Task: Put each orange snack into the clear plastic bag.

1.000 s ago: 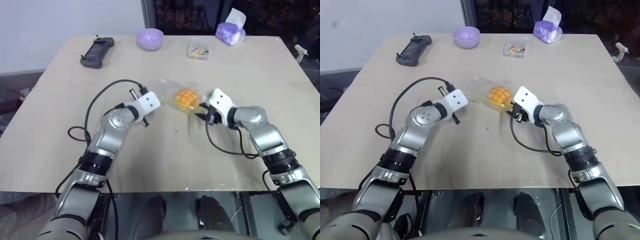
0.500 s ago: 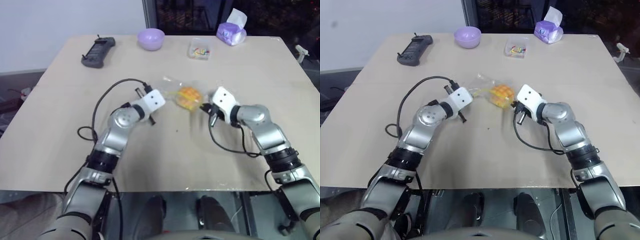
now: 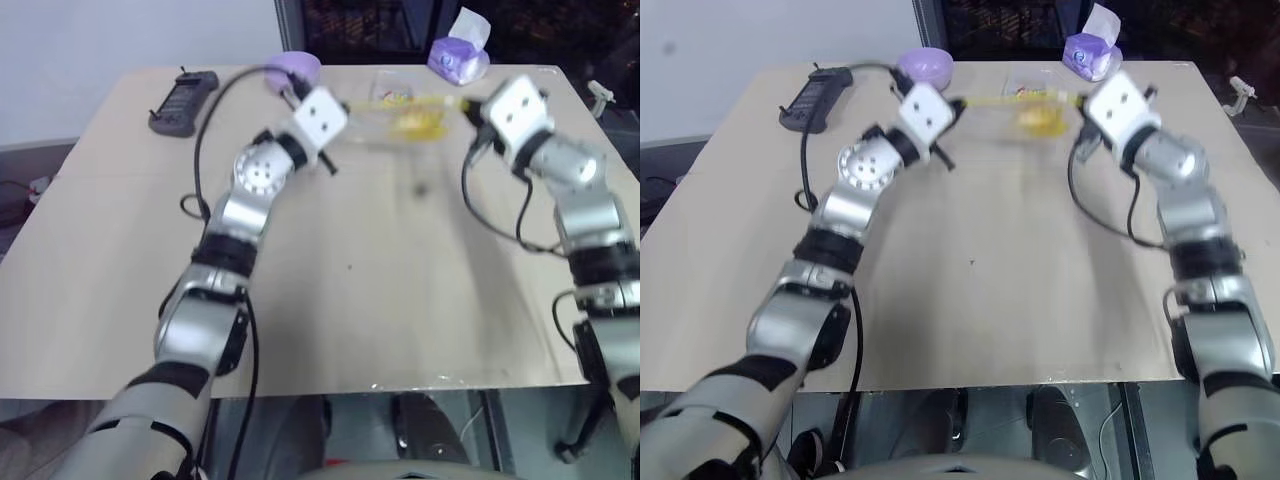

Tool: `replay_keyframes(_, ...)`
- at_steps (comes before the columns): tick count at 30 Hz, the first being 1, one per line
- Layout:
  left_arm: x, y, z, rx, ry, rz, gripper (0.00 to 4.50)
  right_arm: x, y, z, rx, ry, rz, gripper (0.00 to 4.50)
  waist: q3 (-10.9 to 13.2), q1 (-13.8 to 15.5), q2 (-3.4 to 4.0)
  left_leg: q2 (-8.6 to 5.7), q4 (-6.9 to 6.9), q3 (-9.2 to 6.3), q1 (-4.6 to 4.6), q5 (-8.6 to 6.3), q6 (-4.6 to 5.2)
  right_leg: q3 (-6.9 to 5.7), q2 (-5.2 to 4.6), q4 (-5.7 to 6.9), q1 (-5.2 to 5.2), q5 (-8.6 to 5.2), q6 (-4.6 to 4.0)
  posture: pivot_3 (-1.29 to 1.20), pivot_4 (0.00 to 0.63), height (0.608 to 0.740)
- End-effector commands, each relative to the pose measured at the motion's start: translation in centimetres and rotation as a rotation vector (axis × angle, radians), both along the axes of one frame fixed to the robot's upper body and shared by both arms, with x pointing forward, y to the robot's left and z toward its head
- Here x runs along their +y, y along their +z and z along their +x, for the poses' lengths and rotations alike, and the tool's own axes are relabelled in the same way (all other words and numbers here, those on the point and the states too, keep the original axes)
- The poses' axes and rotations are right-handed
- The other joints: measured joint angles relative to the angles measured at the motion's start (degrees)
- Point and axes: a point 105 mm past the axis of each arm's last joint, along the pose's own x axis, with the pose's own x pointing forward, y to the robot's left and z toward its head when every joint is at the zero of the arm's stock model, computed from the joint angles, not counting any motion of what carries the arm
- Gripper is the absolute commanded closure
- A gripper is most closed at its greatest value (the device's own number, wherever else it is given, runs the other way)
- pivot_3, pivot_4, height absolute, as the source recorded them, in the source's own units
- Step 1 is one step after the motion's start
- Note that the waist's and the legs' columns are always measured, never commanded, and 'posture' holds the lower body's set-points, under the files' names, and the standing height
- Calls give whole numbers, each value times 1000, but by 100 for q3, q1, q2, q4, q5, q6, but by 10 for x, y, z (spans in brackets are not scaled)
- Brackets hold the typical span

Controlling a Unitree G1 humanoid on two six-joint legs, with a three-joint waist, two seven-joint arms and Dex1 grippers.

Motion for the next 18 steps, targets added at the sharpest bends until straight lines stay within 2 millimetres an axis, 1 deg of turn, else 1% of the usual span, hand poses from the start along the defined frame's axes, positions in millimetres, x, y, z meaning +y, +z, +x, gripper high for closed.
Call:
replay_keyframes(1, -4, -14, -31, 59, -132, 76, 4500, 2, -7, -26, 46, 74, -37, 4465, 1, -25, 2, 0, 11, -2, -22, 0, 0, -1, 0, 4, -19, 0, 0, 0, 150, 740)
replay_keyframes(2, -6, -31, -46, 118, -189, 120, 4500, 3, -22, -36, 103, 97, -51, 4465, 1, -37, 3, -1, 33, -6, -58, 0, 0, -3, 0, 3, -49, 0, 0, 0, 150, 740)
replay_keyframes(4, -7, -53, -72, 241, -261, 127, 4500, 4, -42, -51, 197, 122, -45, 4465, -1, -53, 5, 0, 33, -6, -55, 0, 0, 1, 1, 4, -49, 0, 0, 0, 150, 740)
replay_keyframes(7, -6, -66, -97, 360, -294, 87, 4500, 3, -62, -67, 287, 135, -37, 4465, 4, -30, 4, 1, 49, -9, -55, 0, 0, 0, 3, 30, -50, 0, 0, 0, 150, 740)
replay_keyframes(9, -5, -73, -111, 435, -299, 54, 3873, -2, -73, -73, 338, 126, -32, 3920, 3, 2, 3, -2, 82, -10, -49, -6, 11, 1, 3, 77, -49, 0, 0, 0, 150, 740)
replay_keyframes(10, -4, -75, -116, 458, -298, 44, 3493, -3, -76, -76, 354, 125, -28, 3461, 5, 18, 3, -3, 87, -11, -31, -15, 27, 2, 3, 93, -38, 2, 1, 0, 150, 740)
replay_keyframes(11, -3, -77, -118, 476, -285, 30, 3081, -4, -80, -79, 368, 119, -32, 3081, 5, 41, 3, -3, 87, -14, 2, -15, 28, 0, 5, 95, -7, 2, 1, 0, 150, 740)
replay_keyframes(12, -1, -79, -119, 496, -267, 16, 2632, -6, -83, -82, 384, 110, -43, 2641, 7, 60, 3, 0, 84, -16, 63, -16, 29, -3, 9, 91, 57, 0, 0, 0, 150, 740)
replay_keyframes(13, 1, -81, -120, 510, -254, 6, 2128, -7, -86, -83, 395, 103, -51, 2084, 10, 86, 3, 0, 80, -17, 103, -17, 30, -3, 10, 87, 97, -1, 1, 0, 150, 740)
replay_keyframes(14, 3, -82, -120, 513, -245, -5, 1650, -9, -90, -87, 421, 104, -69, 1649, 9, 94, 2, 1, 69, -15, 157, -18, 30, -3, 11, 77, 148, -6, 2, 0, 150, 740)
replay_keyframes(15, 7, -80, -119, 517, -228, -41, 1250, -13, -94, -92, 449, 107, -88, 1632, 8, 105, 3, 2, 69, -15, 169, -18, 30, -3, 12, 77, 160, -13, 13, 0, 150, 740)
replay_keyframes(17, 14, -77, -118, 540, -213, -132, 1250, -20, -99, -99, 499, 109, -89, 1632, 8, 112, 2, 5, 71, -16, 167, -18, 30, -3, 14, 76, 159, -8, 6, 0, 150, 740)
replay_keyframes(18, 21, -74, -119, 569, -208, -209, 1250, -25, -99, -104, 526, 112, -62, 1632, 8, 115, 1, 5, 72, -16, 161, -18, 30, -2, 14, 76, 153, -4, 0, 0, 150, 740)
